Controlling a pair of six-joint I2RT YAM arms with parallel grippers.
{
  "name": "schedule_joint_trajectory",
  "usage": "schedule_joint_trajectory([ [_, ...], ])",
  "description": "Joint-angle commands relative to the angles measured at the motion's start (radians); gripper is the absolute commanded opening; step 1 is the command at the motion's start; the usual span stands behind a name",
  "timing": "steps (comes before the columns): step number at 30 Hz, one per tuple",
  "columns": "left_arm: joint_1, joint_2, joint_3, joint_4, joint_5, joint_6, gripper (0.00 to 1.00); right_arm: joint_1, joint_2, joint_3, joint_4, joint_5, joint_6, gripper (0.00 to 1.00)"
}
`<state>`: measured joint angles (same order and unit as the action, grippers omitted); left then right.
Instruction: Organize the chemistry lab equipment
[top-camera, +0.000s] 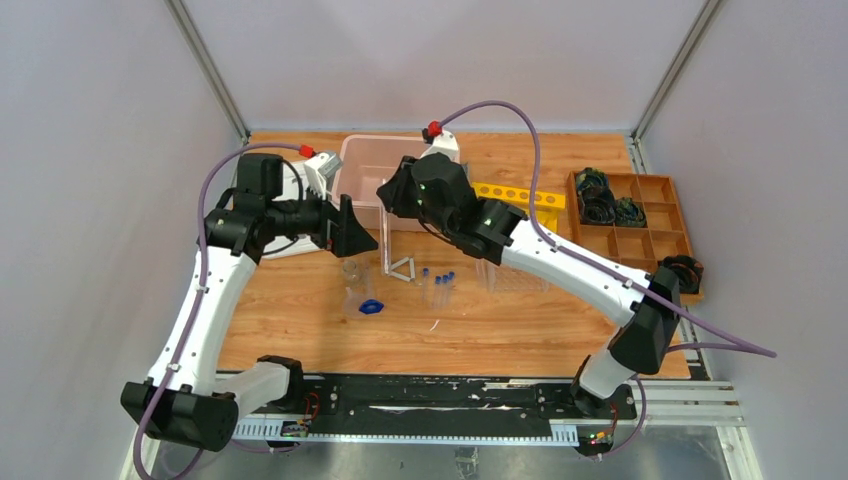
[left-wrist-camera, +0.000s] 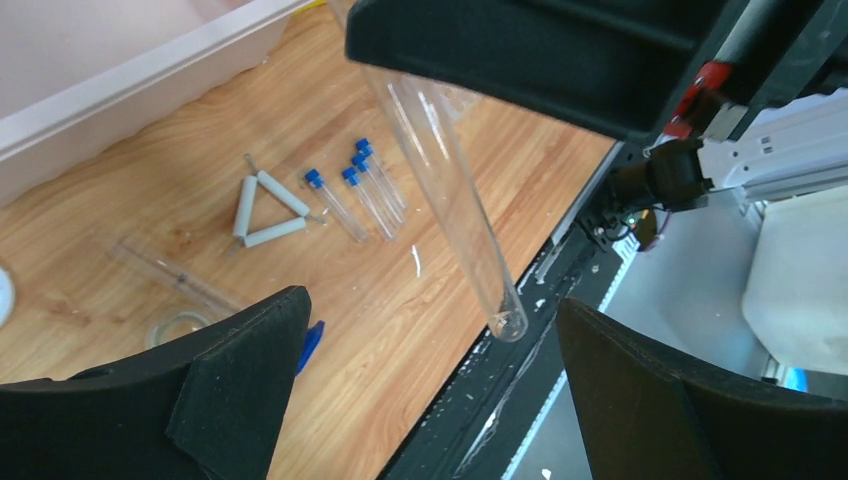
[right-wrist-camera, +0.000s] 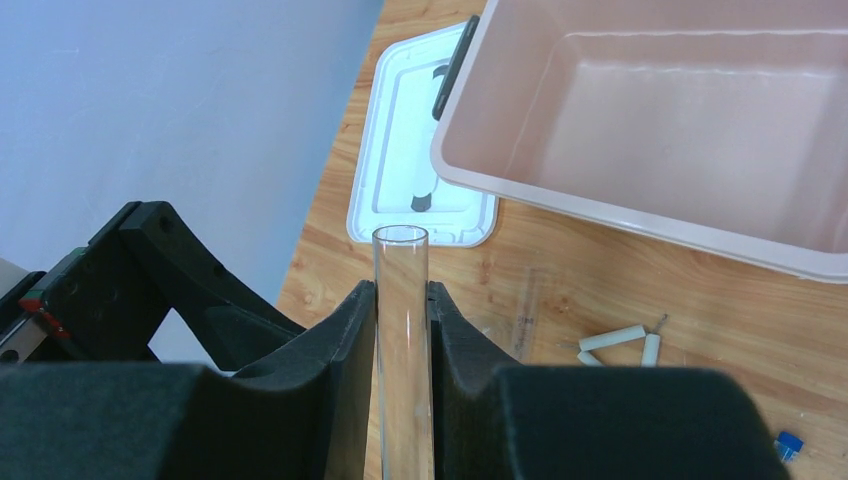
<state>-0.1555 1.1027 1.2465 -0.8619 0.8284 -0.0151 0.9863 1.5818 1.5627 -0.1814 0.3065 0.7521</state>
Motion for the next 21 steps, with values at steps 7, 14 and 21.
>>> schedule_joint_trajectory([
  [7, -0.023, 0.019, -0.036, 0.060, 0.073, -0.075, 0.92, 0.043, 0.010, 0.057, 0.065, 0.012, 0.034, 0.00],
  [14, -0.041, 0.041, -0.042, 0.093, 0.107, -0.101, 0.79, 0.063, 0.037, 0.076, 0.077, 0.021, 0.043, 0.00],
  [21, -0.041, 0.030, -0.059, 0.095, 0.110, -0.078, 0.42, 0.069, 0.028, 0.055, 0.097, 0.056, 0.032, 0.00],
])
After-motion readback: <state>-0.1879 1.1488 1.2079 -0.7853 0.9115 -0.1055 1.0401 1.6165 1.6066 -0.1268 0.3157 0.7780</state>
